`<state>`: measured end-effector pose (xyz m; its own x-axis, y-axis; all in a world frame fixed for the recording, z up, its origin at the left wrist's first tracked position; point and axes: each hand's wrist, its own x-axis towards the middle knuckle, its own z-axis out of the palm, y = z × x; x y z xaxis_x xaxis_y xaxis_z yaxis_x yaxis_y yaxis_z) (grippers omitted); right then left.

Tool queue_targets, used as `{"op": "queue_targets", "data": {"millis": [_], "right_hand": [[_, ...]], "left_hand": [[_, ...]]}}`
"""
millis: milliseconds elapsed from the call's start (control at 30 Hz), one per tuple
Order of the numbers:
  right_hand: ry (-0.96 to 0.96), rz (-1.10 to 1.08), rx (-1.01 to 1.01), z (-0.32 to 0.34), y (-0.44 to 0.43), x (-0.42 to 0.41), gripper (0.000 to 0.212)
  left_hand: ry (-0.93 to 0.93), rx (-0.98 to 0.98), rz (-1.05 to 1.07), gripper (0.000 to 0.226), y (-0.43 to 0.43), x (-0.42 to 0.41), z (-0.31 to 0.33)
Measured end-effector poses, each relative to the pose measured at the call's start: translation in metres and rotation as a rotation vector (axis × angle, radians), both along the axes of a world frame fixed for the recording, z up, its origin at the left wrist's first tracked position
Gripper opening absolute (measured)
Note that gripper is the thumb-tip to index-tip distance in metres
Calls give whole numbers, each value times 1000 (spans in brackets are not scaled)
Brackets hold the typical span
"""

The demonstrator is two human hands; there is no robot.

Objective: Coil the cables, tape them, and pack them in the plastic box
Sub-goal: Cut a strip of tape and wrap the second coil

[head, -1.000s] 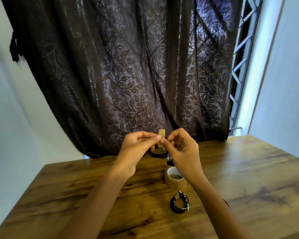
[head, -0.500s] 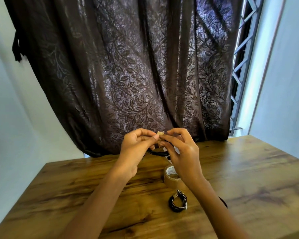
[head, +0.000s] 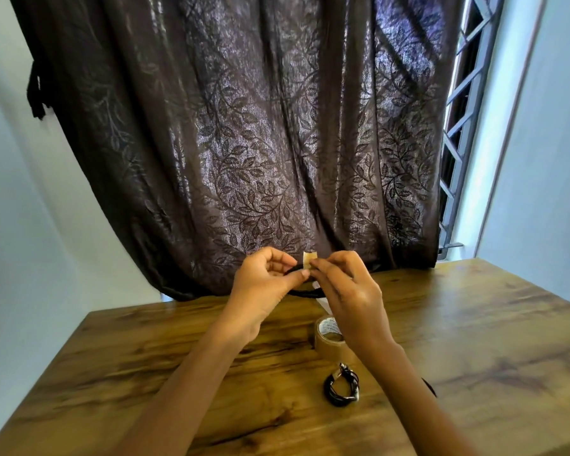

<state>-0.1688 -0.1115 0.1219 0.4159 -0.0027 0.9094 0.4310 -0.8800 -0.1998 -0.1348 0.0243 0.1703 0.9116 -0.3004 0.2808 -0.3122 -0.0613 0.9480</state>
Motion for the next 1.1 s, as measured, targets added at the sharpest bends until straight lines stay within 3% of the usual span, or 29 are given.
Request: {"op": "queue_targets", "data": {"millis": [67,200,633,733,900,1100], "right_hand": [[21,-26,57,5,3,1,33],[-16,-31,92,2,3,3,21],[78,143,446,7,7,6,29],[142,184,543,10,8,6,32],[316,439,755,15,4,11,39],[361,602,872,19,5,13,34]], "left_hand": [[84,-9,-51,16,-1,3,1],[209,-97,-147,14,0,9,2],[377,-288,-93,15,1,16,-2],[369,-302,-100,14,2,17,-3],[305,-262,-120,12,6,18,-3],[223,-208,-109,15,10,16,-3]]}}
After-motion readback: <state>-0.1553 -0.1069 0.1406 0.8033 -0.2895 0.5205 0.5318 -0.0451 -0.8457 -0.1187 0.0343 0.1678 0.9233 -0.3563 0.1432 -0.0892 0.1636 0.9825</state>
